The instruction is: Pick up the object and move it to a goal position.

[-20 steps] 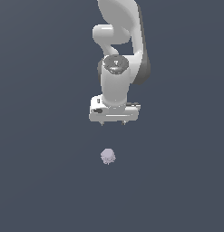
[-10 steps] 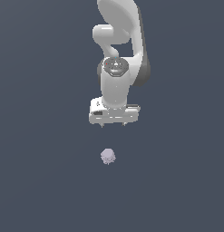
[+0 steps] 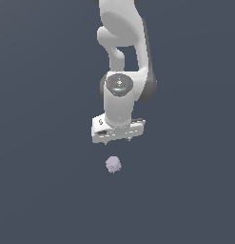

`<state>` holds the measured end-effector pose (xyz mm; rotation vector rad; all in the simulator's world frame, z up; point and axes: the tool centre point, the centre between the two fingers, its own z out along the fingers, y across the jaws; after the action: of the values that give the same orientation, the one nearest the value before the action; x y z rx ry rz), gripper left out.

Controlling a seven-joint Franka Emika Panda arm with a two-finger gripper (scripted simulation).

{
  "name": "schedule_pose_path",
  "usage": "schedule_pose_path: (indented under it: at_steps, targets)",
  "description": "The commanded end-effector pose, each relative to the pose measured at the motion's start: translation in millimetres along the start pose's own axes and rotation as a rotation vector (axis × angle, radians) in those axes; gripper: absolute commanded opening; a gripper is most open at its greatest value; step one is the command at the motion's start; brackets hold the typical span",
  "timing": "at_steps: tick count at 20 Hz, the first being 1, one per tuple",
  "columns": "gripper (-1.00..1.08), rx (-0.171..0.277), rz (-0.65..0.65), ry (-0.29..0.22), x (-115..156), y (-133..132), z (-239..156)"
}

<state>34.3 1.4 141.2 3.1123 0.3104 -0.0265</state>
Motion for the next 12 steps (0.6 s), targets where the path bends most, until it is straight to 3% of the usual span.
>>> schedule_pose_path:
  at_steps: [1,12]
  targets:
    - [1.0,0.001,-0.05,0.003,11.9,5.2,8.4]
    - [1.0,0.007,-0.223,0.016,50.0,25.0,41.4]
